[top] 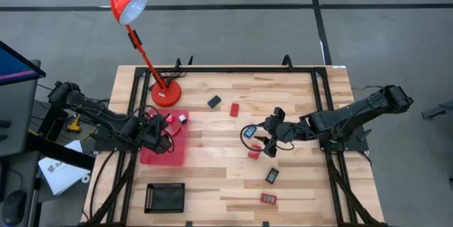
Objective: Pick & Place Office items
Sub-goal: Put the red charger adapter into the red bin
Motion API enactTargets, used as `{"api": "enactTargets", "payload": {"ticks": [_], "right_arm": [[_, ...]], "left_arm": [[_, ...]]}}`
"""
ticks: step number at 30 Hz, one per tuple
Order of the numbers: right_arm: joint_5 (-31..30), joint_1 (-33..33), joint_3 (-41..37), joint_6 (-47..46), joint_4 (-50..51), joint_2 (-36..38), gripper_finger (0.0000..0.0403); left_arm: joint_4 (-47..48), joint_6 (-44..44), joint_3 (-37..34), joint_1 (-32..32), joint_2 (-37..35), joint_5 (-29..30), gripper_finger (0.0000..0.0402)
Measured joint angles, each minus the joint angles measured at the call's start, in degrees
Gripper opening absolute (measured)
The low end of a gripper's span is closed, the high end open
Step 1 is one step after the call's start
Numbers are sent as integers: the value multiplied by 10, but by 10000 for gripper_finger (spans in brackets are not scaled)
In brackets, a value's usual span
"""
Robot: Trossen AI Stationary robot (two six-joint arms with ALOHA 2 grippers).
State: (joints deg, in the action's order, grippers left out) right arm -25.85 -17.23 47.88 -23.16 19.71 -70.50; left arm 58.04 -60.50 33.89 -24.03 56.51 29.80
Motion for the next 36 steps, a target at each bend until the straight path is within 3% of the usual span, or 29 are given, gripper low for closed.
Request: {"api": "enactTargets", "payload": {"ticks": [6,18,25,31,36], "right_arm": [[1,0,0,3,28,0,233],[94,-28,0,142,115,-5,233],[127,-29,0,326,92,-106,233],[140,-21,34,358,86,-209,233],[139,-17,73,390,81,-230,233]], "left_arm": [[-52,58,0,-8,0,2,296],[-246,241,0,-87,-65,-25,301],[-413,421,1,-127,-76,-19,301],[-445,453,1,-133,-75,-19,303],[-449,456,1,-133,-75,-19,304]]}}
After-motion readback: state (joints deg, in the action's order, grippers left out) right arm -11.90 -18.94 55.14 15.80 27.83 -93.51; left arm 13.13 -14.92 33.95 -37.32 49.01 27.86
